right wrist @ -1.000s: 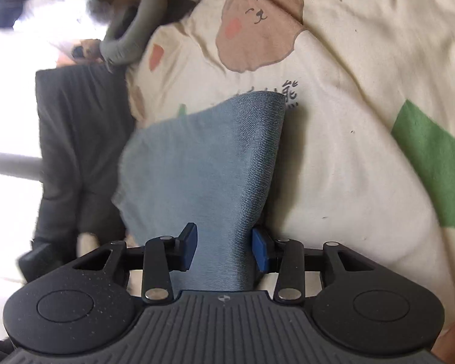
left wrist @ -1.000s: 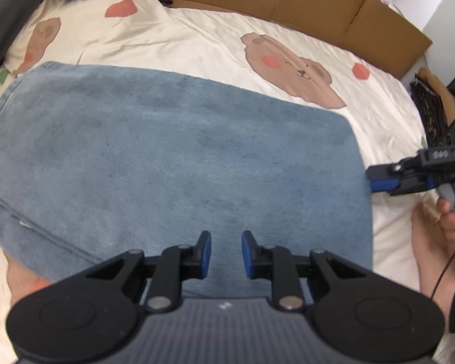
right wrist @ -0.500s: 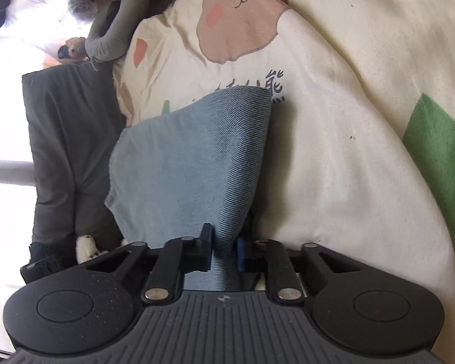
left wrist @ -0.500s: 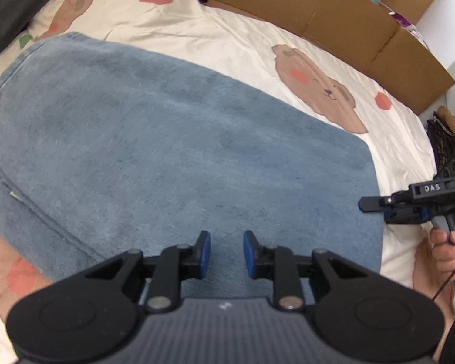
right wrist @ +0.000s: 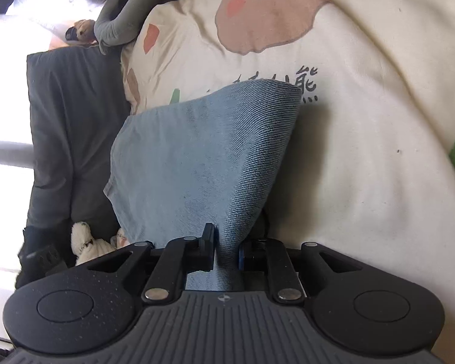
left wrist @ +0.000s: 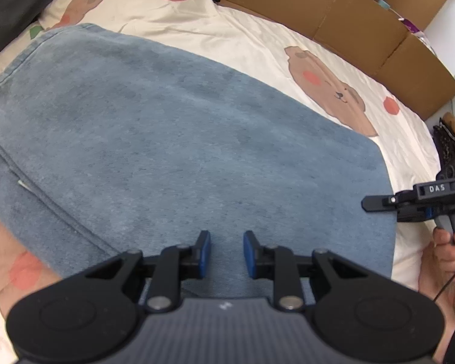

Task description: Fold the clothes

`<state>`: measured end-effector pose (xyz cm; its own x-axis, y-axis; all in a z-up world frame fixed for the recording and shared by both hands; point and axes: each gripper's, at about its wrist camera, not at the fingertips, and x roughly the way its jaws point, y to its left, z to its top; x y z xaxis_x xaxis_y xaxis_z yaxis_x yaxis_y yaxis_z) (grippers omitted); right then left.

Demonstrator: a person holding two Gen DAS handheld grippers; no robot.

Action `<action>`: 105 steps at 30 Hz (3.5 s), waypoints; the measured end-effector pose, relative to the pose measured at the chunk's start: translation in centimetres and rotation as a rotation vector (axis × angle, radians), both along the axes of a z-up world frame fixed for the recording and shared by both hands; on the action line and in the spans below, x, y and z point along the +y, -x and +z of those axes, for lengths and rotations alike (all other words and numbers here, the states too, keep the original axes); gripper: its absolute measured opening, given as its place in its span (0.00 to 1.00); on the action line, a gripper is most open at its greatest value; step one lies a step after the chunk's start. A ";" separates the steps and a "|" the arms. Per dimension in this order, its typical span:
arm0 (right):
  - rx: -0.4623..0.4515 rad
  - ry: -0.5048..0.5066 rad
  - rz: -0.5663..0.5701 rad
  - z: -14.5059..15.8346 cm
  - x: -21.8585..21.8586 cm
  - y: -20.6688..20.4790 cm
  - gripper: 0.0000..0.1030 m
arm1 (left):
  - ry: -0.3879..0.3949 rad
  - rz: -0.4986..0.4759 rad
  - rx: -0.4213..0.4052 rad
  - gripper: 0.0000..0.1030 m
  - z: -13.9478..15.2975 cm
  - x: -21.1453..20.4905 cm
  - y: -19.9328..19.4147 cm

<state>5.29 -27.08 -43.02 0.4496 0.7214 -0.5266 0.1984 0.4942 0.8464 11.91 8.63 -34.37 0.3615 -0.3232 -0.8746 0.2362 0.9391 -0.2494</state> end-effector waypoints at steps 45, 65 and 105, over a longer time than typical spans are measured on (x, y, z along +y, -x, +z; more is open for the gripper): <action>-0.132 0.208 -0.128 9.7 -9.3 -2.6 0.05 | 0.080 -0.125 -0.094 0.28 2.6 0.0 1.2; -0.036 0.199 -0.288 6.1 -17.7 -2.7 0.06 | 0.086 -0.237 -0.123 0.28 2.4 -1.6 0.5; 0.109 -0.054 -0.310 0.4 -16.8 9.3 0.26 | 0.054 -0.271 -0.032 0.67 0.5 -6.1 -2.0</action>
<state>-4.03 -43.88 -42.61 0.5952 0.5876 -0.5481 0.4226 0.3512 0.8355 13.93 2.48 -33.84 0.2831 -0.4577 -0.8428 0.4856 0.8262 -0.2855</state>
